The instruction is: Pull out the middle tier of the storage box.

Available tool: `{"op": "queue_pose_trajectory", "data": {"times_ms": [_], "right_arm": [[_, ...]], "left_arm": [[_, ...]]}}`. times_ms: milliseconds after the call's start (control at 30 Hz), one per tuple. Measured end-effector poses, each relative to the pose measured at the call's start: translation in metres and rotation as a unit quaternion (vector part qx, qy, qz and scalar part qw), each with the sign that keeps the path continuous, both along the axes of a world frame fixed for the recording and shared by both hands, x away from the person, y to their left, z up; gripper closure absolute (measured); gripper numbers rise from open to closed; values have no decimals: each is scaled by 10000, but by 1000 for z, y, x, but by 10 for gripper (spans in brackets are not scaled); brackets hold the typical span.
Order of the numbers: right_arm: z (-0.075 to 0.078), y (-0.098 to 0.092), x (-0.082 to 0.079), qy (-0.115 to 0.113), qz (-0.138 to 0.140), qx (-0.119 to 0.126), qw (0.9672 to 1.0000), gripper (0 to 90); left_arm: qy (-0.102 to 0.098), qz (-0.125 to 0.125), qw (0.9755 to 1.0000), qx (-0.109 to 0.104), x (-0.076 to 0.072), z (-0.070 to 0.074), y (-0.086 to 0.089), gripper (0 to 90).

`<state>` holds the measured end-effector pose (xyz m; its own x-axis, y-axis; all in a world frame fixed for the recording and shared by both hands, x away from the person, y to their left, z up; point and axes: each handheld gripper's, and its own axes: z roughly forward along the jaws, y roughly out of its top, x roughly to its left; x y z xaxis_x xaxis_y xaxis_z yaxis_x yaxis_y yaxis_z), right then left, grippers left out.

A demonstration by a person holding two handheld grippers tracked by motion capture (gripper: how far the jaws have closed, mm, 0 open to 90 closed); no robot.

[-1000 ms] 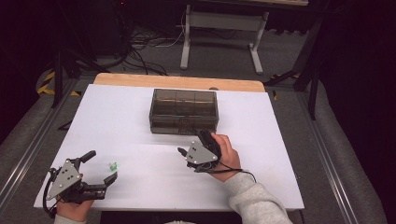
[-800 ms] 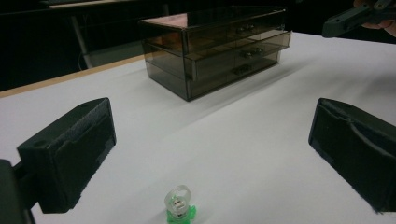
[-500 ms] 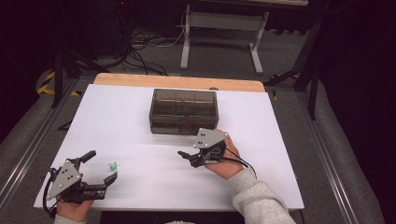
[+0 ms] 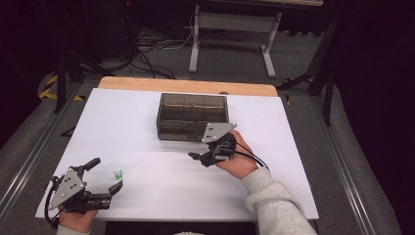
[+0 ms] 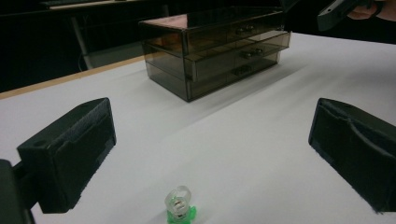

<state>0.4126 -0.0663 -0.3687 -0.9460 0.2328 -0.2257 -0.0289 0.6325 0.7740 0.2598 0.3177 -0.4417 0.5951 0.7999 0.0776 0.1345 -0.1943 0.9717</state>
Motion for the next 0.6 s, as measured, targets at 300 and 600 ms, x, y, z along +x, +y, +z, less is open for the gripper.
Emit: {"op": "queue_pose_trajectory", "data": {"times_ms": [300,600], "right_arm": [[-5,3,14,-39,-69,-512,9987,323],[-9,13,22,-224,-173,-941,9952,351]], "left_arm": [[-3,3,10000,2,0,0,0,16],[-4,2,10000,0,0,0,0,16]]}}
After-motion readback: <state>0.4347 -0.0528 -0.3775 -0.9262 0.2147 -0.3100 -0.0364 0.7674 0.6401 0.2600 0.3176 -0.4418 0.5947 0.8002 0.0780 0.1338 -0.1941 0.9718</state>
